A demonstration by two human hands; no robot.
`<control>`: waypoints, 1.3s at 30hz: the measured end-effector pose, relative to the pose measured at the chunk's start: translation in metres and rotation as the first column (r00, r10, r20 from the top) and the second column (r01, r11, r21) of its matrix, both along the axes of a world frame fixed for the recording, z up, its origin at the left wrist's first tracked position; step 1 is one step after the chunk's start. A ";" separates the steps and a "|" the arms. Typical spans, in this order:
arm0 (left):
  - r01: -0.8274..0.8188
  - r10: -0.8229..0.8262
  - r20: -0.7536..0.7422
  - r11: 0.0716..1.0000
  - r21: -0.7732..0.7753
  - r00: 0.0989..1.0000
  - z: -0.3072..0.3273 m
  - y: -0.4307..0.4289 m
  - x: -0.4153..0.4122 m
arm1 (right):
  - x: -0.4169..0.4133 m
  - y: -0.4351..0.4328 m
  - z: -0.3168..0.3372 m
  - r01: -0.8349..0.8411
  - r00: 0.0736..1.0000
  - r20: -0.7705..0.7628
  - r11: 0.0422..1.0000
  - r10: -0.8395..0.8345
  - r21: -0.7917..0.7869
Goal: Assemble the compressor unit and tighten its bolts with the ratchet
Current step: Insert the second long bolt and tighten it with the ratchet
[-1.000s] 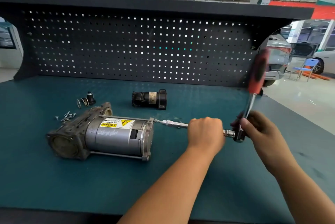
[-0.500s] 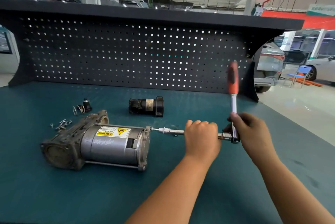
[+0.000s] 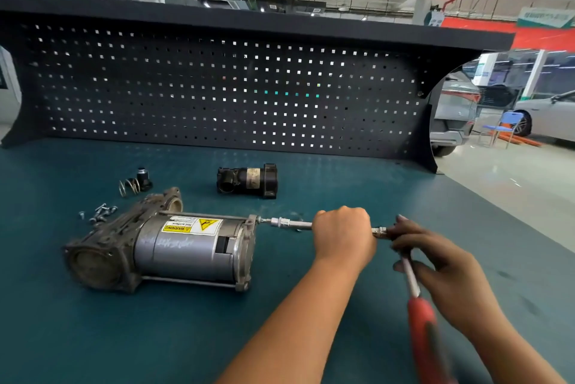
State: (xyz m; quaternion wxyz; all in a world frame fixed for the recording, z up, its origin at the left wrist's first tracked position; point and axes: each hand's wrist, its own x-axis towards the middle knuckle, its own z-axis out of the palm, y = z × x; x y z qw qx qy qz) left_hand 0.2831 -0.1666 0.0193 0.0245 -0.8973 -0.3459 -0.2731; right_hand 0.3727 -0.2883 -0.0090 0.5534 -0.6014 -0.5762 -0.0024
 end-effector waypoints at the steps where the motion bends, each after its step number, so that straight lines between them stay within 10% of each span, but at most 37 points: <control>1: -0.004 0.004 -0.002 1.000 -0.006 1.000 0.000 0.001 0.001 | 0.000 -0.001 -0.004 0.028 0.996 0.089 1.000 -0.026 -0.013; 9: 0.035 -0.035 -0.002 0.999 0.023 0.999 -0.001 -0.006 -0.007 | 0.003 0.035 0.028 0.164 0.955 -0.240 0.984 -0.175 -0.068; 14: 0.019 -0.019 0.018 0.999 0.029 1.000 -0.003 -0.008 -0.006 | 0.011 0.061 0.040 0.164 0.836 -0.424 0.896 -0.348 -0.412; 22: 0.015 -0.015 -0.009 0.999 -0.038 1.000 -0.009 0.000 0.001 | 0.002 0.013 0.007 0.033 0.932 -0.361 0.999 -0.036 -0.013; 27: 0.000 0.001 0.014 0.999 -0.047 1.000 -0.007 0.000 0.002 | -0.004 -0.007 -0.017 0.039 0.996 -0.081 0.998 -0.042 -0.044; 32: 0.021 -0.020 0.035 0.999 -0.034 0.999 -0.007 -0.002 -0.003 | 0.000 0.013 0.002 0.085 0.960 -0.271 0.996 -0.073 0.034; 39: 0.004 -0.004 0.092 1.000 0.004 0.996 -0.004 -0.005 -0.004 | 0.007 0.061 0.039 0.202 0.798 -0.486 0.918 -0.356 -0.341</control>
